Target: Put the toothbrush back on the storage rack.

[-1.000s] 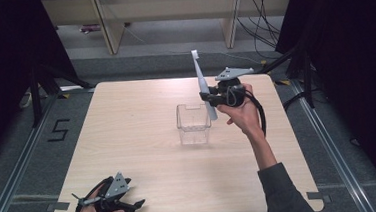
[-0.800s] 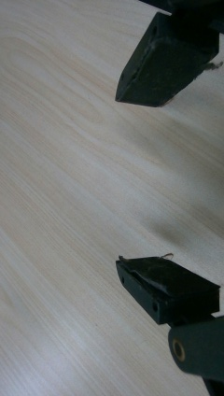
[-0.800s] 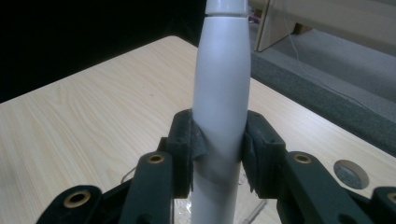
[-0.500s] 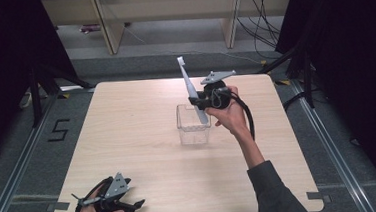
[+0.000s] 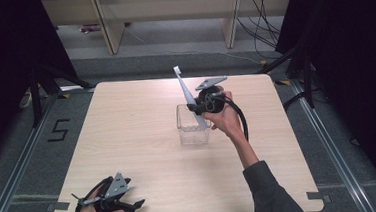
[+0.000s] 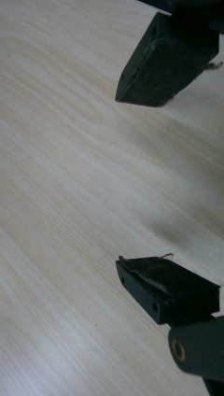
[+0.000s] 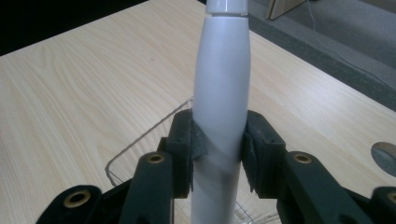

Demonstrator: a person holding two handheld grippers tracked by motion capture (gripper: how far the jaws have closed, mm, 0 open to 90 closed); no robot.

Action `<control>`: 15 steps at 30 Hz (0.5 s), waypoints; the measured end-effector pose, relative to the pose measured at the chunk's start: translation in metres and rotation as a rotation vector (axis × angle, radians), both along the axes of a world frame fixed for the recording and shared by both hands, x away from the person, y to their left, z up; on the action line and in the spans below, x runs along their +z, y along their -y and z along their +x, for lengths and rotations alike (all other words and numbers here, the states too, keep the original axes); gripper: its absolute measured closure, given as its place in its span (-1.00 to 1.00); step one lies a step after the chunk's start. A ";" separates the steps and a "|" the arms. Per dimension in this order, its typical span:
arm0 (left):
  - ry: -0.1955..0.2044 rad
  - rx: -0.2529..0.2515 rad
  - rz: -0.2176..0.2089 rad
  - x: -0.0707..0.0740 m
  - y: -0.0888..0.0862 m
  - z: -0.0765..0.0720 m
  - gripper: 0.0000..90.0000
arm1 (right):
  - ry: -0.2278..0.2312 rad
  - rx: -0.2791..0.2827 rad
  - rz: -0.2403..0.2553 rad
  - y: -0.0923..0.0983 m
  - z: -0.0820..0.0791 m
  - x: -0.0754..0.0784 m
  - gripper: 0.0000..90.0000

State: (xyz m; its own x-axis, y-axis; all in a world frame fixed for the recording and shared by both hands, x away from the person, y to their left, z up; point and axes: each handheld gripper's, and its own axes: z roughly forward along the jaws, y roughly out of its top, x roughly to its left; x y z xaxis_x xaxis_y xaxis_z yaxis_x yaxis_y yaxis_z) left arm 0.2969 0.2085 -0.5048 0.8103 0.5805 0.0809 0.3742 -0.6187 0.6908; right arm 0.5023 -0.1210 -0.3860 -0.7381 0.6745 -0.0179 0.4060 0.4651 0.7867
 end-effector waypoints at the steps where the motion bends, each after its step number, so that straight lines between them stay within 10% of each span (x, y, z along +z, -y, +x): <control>1: -0.001 0.003 0.000 0.000 0.000 0.000 -0.65 | -0.017 -0.022 0.010 -0.001 -0.001 -0.002 0.49; 15: 0.000 0.009 0.006 0.001 -0.001 -0.001 -0.65 | -0.034 0.001 -0.070 -0.008 0.004 -0.022 0.49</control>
State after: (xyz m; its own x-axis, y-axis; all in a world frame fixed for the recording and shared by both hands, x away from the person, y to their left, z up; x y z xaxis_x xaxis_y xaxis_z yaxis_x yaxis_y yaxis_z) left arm 0.2962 0.2092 -0.5042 0.8049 0.5874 0.0843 0.3802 -0.6195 0.6868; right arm 0.5063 -0.1130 -0.4084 -0.7397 0.6718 -0.0402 0.4312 0.5189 0.7381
